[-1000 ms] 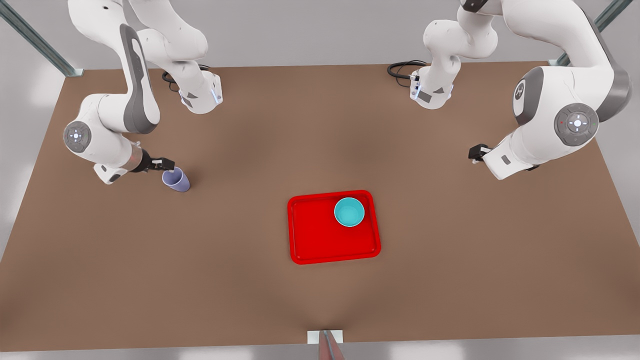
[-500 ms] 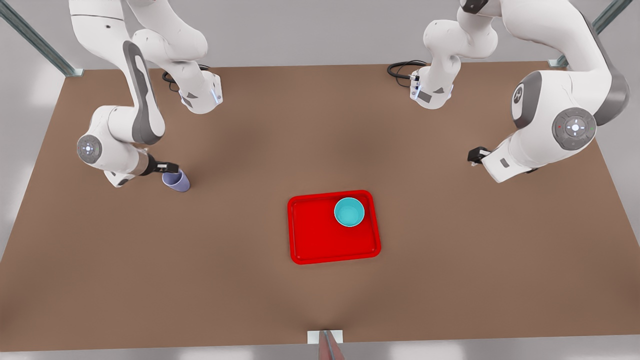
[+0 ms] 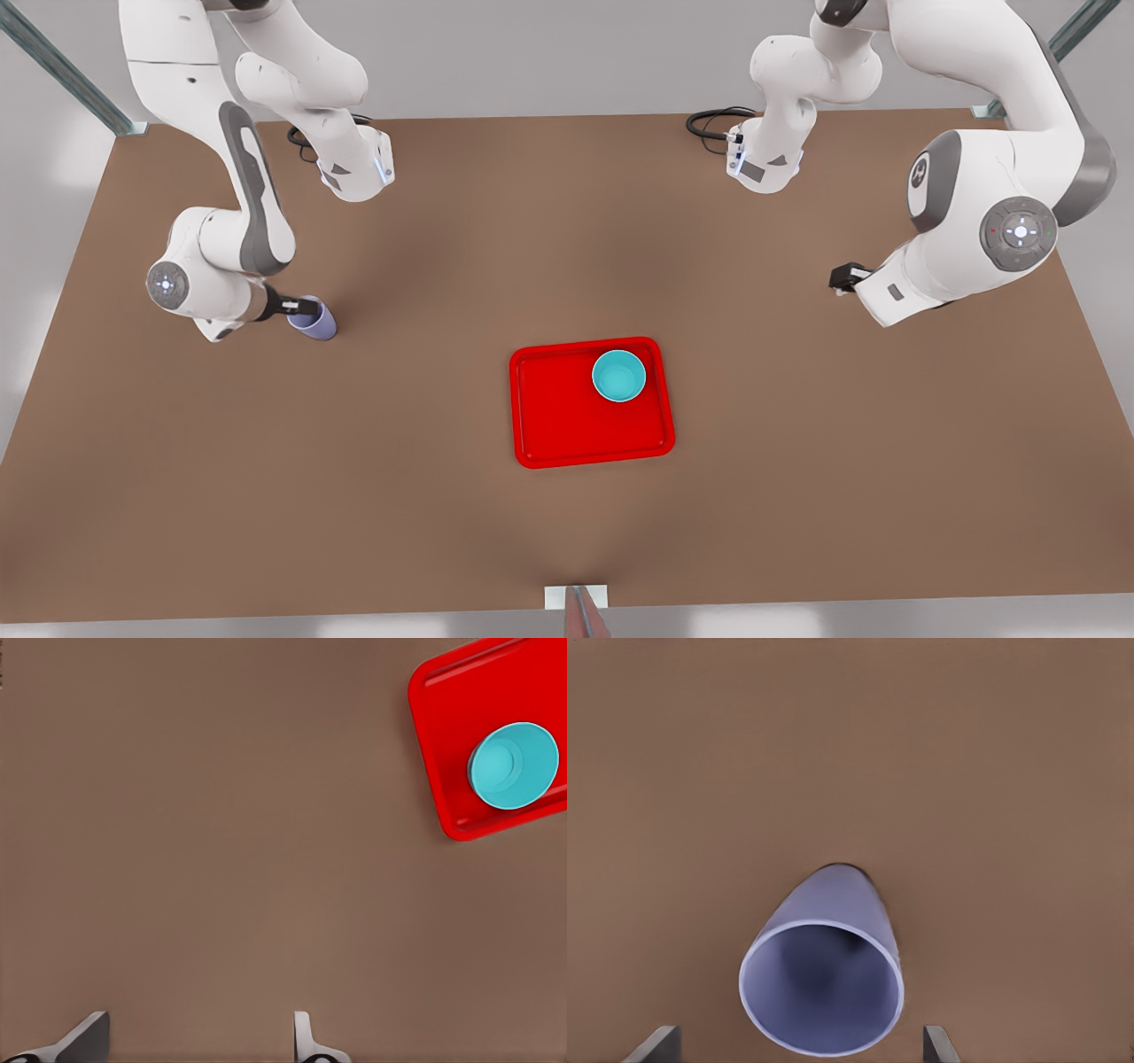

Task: Place the bowl on the tray with the left arm and the cup on the tray with the right arm

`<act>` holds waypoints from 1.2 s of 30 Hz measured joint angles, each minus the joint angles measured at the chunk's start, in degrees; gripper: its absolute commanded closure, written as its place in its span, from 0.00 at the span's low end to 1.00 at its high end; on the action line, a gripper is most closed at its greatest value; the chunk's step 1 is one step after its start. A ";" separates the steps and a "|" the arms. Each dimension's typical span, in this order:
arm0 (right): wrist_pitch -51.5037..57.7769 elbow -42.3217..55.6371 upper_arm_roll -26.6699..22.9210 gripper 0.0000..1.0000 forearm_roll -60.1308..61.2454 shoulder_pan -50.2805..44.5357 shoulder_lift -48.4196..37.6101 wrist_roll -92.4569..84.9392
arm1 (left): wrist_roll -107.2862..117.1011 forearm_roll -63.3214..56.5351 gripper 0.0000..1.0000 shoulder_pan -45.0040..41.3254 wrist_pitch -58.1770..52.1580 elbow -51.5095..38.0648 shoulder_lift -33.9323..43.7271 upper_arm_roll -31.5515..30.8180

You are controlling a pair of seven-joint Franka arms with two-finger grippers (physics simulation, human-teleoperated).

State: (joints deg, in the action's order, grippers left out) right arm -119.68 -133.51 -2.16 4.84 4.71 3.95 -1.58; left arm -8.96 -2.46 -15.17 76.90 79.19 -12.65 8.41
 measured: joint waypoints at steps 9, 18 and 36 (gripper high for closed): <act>-3.10 -1.58 -0.35 0.00 -0.09 0.24 1.86 -0.09 | -0.08 0.00 0.00 0.05 -0.53 0.26 0.08 -0.01; -7.87 -6.23 -1.09 0.04 -0.18 1.56 2.62 -3.08 | 0.39 0.00 0.00 0.08 -2.20 -0.18 0.87 -0.06; -6.37 -4.88 -1.09 0.79 0.30 1.65 3.33 -3.61 | 0.00 0.02 0.00 0.05 -2.11 -0.08 0.43 0.02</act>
State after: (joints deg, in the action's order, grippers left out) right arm -126.05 -138.39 -3.25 5.14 6.36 7.29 -5.19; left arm -8.96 -2.44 -15.12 74.79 79.11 -12.22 8.43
